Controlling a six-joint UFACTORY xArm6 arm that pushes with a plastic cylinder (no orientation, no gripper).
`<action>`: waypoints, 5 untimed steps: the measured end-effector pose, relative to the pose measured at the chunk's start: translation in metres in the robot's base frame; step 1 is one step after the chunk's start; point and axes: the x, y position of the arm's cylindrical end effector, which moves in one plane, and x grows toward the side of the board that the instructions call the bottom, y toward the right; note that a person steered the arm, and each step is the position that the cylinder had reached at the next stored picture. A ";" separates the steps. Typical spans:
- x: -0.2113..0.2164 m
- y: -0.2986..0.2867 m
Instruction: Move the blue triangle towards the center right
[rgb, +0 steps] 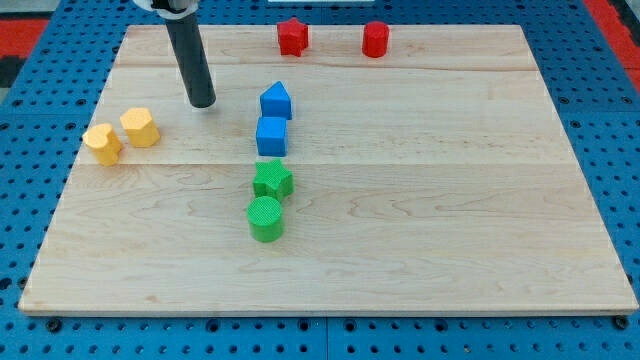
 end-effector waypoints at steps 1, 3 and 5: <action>0.003 0.005; 0.035 0.050; -0.003 0.047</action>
